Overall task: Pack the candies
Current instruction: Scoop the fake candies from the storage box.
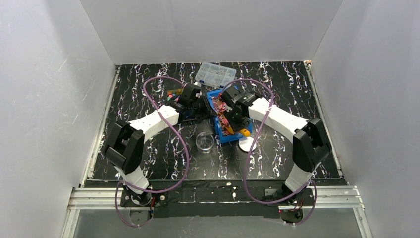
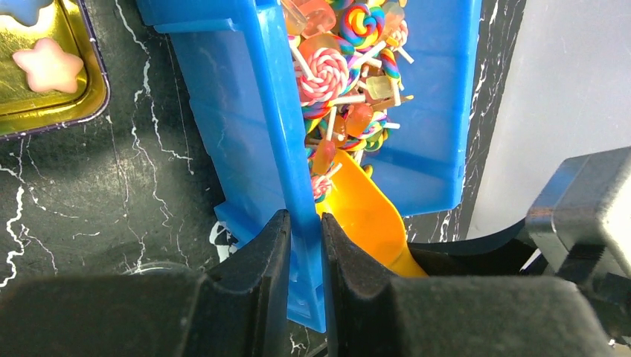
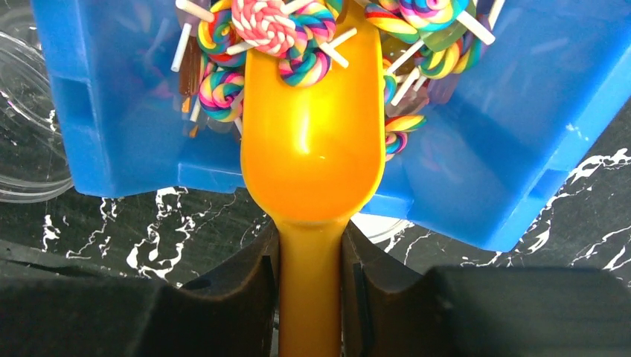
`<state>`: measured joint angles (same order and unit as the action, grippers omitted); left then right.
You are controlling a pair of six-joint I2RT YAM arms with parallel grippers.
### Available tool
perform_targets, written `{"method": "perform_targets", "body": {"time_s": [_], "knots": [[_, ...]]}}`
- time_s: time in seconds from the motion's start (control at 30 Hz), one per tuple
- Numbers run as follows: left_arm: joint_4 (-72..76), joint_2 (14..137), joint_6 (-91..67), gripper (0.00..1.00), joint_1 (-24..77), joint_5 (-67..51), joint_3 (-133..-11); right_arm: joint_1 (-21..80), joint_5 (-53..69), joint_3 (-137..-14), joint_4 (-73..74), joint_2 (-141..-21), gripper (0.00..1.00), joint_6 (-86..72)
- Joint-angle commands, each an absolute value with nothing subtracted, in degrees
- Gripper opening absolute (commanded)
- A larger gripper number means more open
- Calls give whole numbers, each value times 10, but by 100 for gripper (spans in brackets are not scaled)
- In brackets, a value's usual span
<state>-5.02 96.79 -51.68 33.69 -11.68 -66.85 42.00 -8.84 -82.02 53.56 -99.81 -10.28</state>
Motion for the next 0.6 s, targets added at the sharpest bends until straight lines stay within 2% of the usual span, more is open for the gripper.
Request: {"method": "perform_targets", "body": {"time_s": [0.0, 0.27, 0.57], "knots": [[-134, 941, -475, 0, 350, -160, -676, 421, -105, -751, 411, -930, 1, -101], [-168, 972, -449, 0, 350, -150, -722, 421, -104, -647, 310, -844, 1, -88], [-181, 1016, -437, 0, 346, -146, -789, 421, -86, -632, 343, -791, 1, -84]]}}
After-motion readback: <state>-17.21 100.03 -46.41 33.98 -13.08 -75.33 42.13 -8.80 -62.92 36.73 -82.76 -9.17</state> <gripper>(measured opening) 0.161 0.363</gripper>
